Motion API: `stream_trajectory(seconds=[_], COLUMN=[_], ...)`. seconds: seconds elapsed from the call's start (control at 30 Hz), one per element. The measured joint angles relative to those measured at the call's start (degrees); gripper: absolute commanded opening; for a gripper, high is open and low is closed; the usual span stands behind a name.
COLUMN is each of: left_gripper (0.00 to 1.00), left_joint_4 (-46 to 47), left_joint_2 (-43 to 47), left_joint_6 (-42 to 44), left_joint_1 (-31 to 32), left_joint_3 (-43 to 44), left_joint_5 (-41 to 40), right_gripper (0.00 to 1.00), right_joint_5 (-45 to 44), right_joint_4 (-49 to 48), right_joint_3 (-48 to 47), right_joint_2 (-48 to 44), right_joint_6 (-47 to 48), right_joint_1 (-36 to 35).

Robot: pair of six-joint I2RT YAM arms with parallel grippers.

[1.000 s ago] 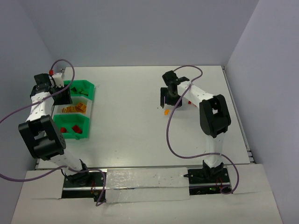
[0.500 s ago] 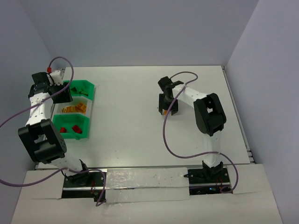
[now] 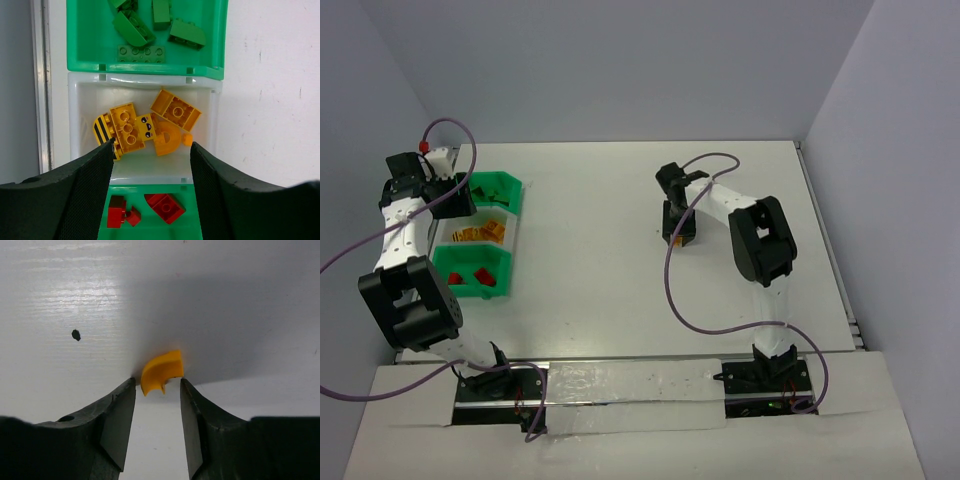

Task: Sort the legos into containers by color

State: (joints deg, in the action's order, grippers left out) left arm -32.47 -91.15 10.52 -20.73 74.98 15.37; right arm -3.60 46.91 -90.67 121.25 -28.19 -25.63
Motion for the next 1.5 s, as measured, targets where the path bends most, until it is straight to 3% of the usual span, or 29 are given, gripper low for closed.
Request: stream_trajectory(seconds=[0.43,0.57,0.77,1.03,1.5], left_gripper=[0.76,0.77,0.82,0.83,0.75], left_joint_4=[0.00,0.00,0.02,0.20,4.97], left_joint_2=[0.20,0.44,1.89,5.08,4.66], left_joint_6=[-0.76,-1.11,-1.62,-5.62,-22.79], left_joint_1=[0.00,0.00,0.00,1.47,14.65], left_joint_3=[0.07,0.07,0.07,-0.70,-14.49], left_joint_5=[3.47,6.33,12.54,23.08,40.67], right_gripper=[0.24,0.12,0.02,0.00,0.00], right_joint_5=[0.67,2.09,5.33,9.18,21.77], right_joint_4=[-0.46,-1.95,-3.88,-7.04,-15.70], right_joint_3=[0.19,1.76,4.87,7.80,6.85], right_joint_2=[-0.05,-1.14,-3.37,-8.89,-19.07], right_joint_6=[2.15,3.36,5.85,12.20,22.09], right_joint_1=[0.00,0.01,-0.23,-4.44,-14.41])
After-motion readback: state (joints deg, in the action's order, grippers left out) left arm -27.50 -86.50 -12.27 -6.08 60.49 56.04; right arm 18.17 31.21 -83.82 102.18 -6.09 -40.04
